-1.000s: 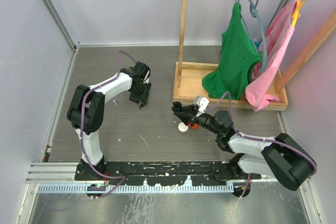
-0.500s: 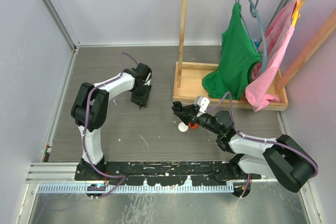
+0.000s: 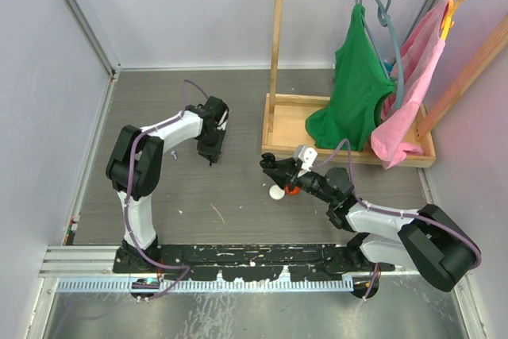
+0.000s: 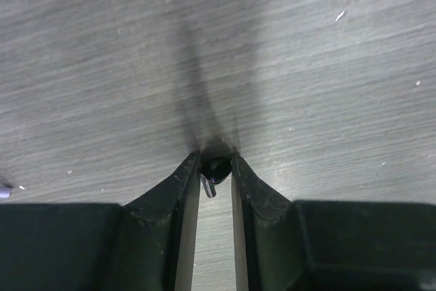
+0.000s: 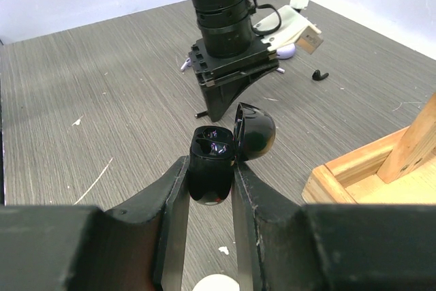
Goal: Insert the wireless bluetooth earbuds into the charging case
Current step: Pick up the earbud from the center of the board.
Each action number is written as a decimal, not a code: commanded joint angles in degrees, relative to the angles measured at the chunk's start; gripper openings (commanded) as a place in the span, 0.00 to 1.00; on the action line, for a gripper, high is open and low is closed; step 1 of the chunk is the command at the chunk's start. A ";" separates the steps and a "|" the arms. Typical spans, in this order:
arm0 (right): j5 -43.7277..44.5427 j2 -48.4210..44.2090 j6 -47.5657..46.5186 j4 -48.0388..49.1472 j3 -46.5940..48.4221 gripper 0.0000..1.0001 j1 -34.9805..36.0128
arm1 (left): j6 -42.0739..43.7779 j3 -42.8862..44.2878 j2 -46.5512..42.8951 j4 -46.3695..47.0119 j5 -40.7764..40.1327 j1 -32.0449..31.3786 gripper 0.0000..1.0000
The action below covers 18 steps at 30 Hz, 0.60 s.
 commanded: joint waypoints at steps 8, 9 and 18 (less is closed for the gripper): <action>1.43 -1.94 -1.29 2.54 1.02 0.01 0.31 | -2.80 -8.06 -14.66 3.64 -1.81 -1.76 0.20; 1.45 -1.89 -1.34 2.61 0.92 0.01 0.32 | -3.28 -8.83 -15.95 4.21 -2.15 -2.02 0.20; 2.42 -0.39 -2.07 4.74 0.35 0.01 0.37 | -6.14 -15.64 -31.49 11.56 -8.51 -8.32 0.20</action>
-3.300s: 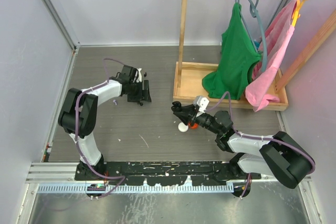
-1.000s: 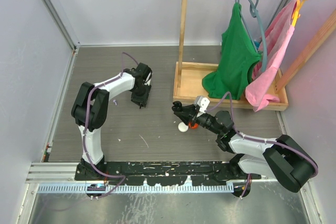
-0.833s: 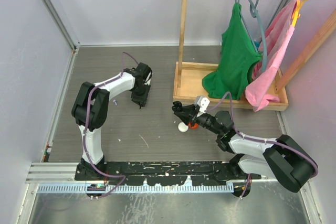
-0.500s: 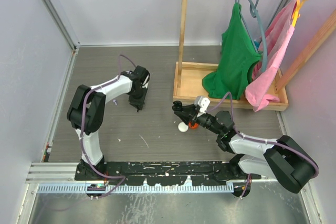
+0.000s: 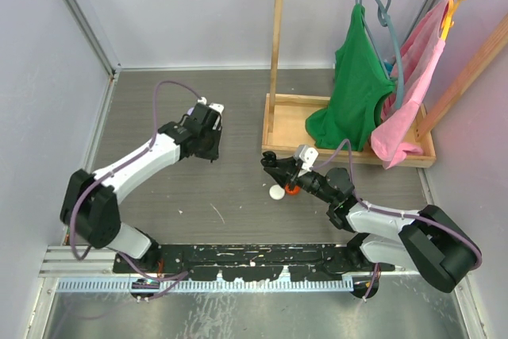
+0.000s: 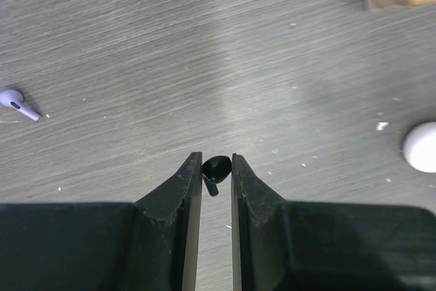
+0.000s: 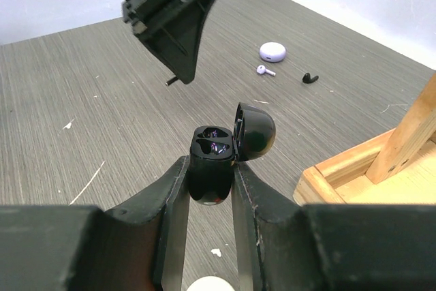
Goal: Insert the wireless bluetooth earbuds into the charging case
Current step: Pick up the earbud from the center of the board.
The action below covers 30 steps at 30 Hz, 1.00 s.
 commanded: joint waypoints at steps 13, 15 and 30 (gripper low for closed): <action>2.12 0.41 -2.45 8.59 -1.17 0.01 1.21 | -3.32 -5.72 -18.81 17.95 -10.30 -15.35 0.19; 2.44 0.10 -2.42 8.75 -1.33 0.01 1.23 | -3.08 -6.30 -19.53 20.73 -11.06 -16.97 0.19; 1.12 2.02 -0.12 15.36 -2.77 0.01 1.23 | -2.11 -15.36 -25.29 41.97 -8.35 -22.27 0.19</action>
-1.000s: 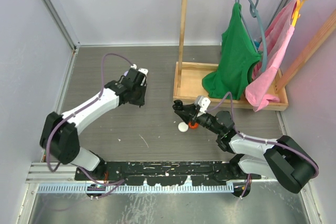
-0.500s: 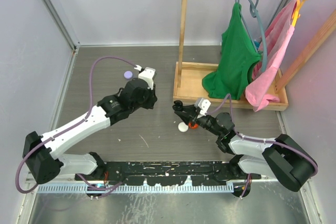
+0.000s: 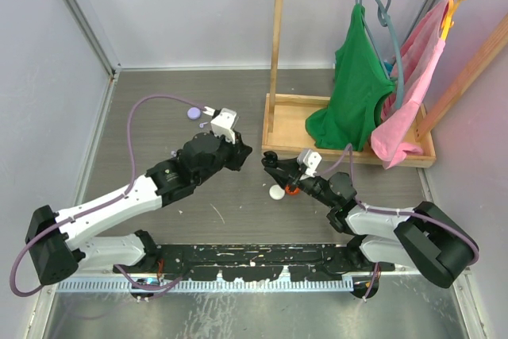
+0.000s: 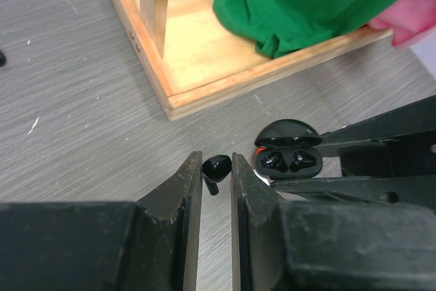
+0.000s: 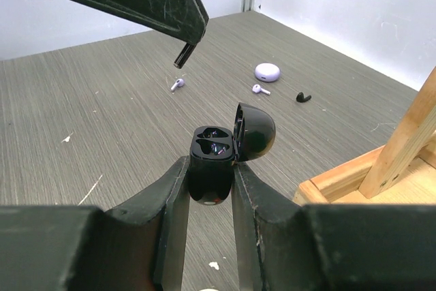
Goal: Insert the wireless bluetooth earbuds into the charging case
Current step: Pick up the earbud from the center of the board, then place the earbud at the center of the board.
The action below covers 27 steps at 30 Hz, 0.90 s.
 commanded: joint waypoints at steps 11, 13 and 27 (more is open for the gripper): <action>-2.51 1.01 2.28 9.66 1.12 0.01 0.27 | 1.61 -7.45 -4.99 23.57 8.67 -0.91 0.20; -3.26 1.24 2.80 10.73 0.94 0.01 0.23 | 1.86 -8.18 -5.24 25.09 10.07 -1.10 0.20; -4.19 2.36 3.58 15.18 0.35 0.01 0.20 | 5.33 -10.46 -5.15 29.25 13.58 -2.89 0.20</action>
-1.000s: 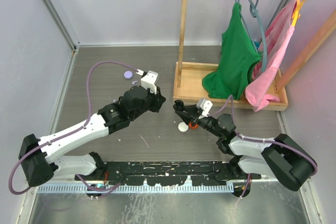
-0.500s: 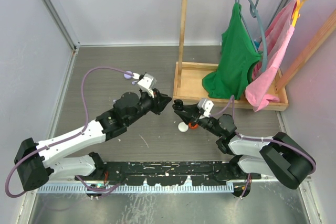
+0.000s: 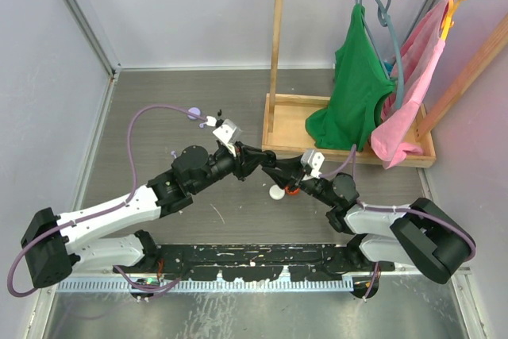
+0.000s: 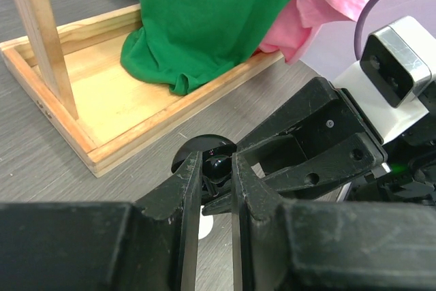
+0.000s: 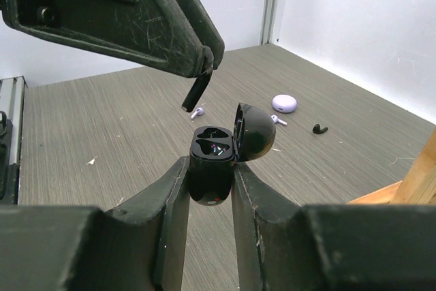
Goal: Insert the wireless bluetooth earbuds into the charging case
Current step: Place the earbud at the center of the board.
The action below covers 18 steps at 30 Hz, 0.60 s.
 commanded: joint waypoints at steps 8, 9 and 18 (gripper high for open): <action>-0.72 1.16 0.53 8.04 0.42 0.01 0.21 | 2.80 -0.86 -1.10 6.69 0.50 -0.76 0.20; -0.75 1.25 0.57 8.09 0.43 0.01 0.22 | 2.98 -0.84 -0.85 6.71 0.43 -0.77 0.20; -0.68 1.50 0.53 8.64 0.03 0.01 0.18 | 4.15 -0.71 0.39 7.49 -0.26 -1.54 0.20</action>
